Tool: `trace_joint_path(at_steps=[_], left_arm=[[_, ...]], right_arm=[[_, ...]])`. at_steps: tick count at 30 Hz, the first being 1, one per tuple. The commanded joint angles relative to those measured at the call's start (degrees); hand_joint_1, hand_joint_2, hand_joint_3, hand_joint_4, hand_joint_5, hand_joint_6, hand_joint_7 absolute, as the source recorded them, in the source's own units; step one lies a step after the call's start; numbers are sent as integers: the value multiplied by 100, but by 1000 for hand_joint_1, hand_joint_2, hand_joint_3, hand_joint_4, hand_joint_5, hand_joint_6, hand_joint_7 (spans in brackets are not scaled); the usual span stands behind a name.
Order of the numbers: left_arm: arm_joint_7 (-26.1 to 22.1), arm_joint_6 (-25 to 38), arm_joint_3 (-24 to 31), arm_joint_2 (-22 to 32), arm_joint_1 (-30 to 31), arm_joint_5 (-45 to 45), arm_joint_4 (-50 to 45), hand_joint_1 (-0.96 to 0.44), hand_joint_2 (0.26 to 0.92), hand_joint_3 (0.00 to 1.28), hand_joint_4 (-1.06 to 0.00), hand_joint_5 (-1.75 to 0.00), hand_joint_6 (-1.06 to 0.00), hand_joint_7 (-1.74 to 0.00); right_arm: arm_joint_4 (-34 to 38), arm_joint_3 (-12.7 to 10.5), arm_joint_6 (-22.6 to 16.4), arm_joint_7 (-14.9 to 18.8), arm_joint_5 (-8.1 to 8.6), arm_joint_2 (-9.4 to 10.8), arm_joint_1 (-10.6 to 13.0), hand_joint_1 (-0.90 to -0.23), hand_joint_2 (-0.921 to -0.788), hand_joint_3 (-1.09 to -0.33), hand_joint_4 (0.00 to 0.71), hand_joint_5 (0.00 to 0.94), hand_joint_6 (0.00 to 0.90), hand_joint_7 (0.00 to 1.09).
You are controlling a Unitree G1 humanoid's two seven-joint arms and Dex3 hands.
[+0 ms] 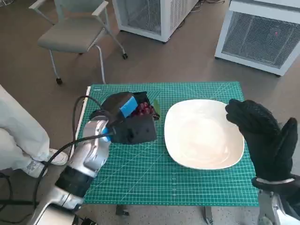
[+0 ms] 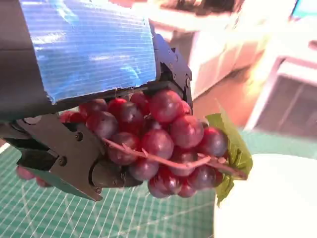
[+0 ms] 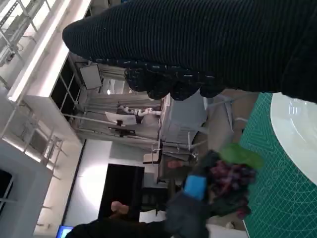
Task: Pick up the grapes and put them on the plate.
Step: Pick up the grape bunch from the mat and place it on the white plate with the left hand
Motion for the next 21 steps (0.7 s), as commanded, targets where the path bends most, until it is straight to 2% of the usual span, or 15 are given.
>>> trace_joint_path(at_steps=[1,11,21], left_arm=[[-91,127,220,157,246,4,-809,1,871,78,-778,-1181,-742,-936],[-34,89,384,39,325,-53,-1176,1,888,18,-830,-1104,-753,-938],[-42,36,70,-549,116,-14,-1146,2,883,11,-859,-1038,-757,-967]], right_arm=[[44,11,106,-47,-9,3,27,-351,-921,-603,412,805,229,991],[59,-20,101,-31,16,-21,8,-351,-921,-602,413,804,230,990],[-52,-51,120,-26,60,-36,64,-352,-921,-601,415,802,232,988]])
